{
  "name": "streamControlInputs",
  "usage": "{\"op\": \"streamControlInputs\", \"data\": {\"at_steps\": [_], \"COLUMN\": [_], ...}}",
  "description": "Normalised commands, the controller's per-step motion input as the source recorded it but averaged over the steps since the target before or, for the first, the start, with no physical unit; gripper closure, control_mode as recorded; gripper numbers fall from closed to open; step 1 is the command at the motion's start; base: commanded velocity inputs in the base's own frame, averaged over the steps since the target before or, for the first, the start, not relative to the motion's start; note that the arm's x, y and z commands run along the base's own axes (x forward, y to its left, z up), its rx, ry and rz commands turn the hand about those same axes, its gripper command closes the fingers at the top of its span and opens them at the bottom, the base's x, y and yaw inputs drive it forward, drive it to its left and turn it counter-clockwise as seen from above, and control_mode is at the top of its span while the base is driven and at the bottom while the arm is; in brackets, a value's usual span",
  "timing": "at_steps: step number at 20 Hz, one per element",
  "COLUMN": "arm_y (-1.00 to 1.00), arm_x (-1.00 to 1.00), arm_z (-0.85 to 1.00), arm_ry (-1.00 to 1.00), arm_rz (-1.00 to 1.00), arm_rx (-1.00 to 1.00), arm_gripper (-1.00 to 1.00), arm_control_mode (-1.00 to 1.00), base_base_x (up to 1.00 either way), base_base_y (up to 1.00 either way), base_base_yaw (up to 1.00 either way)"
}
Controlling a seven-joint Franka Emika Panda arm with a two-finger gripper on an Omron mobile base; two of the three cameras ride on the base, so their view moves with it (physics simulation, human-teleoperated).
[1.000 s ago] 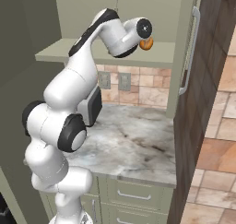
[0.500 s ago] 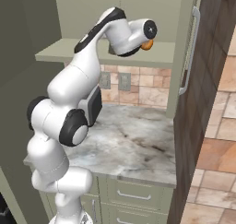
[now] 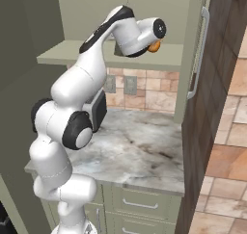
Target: The dining table condiment station is running low on oil/vinegar bottle. Refill the condiment station by opening the cabinet and taking the oil/vinegar bottle from the cabinet and placing it on the dining table.
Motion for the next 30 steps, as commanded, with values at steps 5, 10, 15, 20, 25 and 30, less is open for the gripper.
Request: {"op": "streamControlInputs", "data": {"at_steps": [5,10,15,20,25,30], "arm_y": [0.48,0.66,0.38,0.07,0.06,0.16], "arm_x": [-0.28,-0.48,-0.86,-1.0,-1.0,-1.0], "arm_z": [-0.26,-0.17,0.13,0.15,0.0,-0.41], "arm_ry": [-0.19,-0.2,-0.14,-0.02,0.04,0.04], "arm_rz": [0.0,0.0,0.0,0.0,0.0,0.0], "arm_rx": [-0.13,-0.17,-0.12,-0.02,0.0,0.0], "arm_gripper": [1.0,1.0,1.0,1.0,1.0,1.0], "arm_control_mode": [-1.0,-1.0,-1.0,-1.0,-1.0,-1.0], "base_base_x": [0.0,0.0,0.0,0.0,0.0,0.0], "base_base_y": [0.0,0.0,0.0,0.0,0.0,0.0], "base_base_yaw": [0.0,0.0,0.0,0.0,0.0,0.0]}}
